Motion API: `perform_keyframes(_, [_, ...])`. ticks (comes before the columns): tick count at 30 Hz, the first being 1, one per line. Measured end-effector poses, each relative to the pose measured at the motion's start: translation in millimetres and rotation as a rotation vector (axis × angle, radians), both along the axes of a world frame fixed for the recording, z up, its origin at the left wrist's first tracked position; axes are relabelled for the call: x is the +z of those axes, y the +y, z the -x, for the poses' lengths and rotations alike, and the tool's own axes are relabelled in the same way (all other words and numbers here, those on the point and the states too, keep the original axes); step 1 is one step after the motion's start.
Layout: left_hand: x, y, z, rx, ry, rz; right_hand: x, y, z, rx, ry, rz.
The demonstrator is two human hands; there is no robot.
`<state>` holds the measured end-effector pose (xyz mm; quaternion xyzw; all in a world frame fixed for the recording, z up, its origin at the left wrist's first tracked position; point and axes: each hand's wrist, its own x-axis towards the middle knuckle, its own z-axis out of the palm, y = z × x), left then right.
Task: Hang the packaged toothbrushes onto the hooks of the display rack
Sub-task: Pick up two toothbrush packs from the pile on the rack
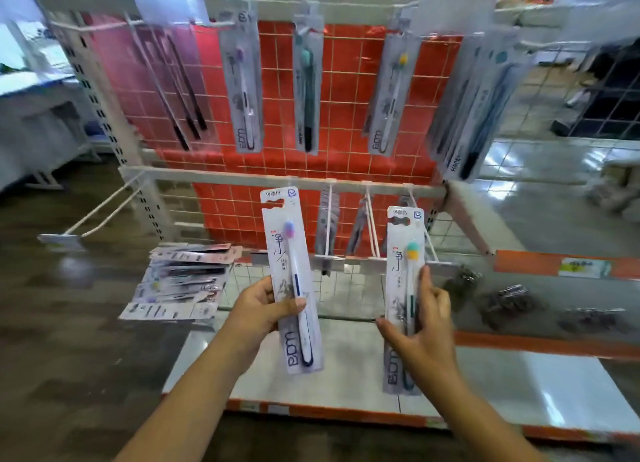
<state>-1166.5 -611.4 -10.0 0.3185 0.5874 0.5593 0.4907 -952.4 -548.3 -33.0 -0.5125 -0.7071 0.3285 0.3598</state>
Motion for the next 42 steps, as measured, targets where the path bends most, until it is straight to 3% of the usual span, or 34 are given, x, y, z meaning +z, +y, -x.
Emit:
perform_keyframes(23, [9,-50,13,0.034,0.007,-0.031,10,-48,7,0.01,0.074,-0.064])
perform_keyframes(42, [-58,-42,-48,0.016,-0.027,0.17,-45,-56,-50,-0.056,0.045,0.236])
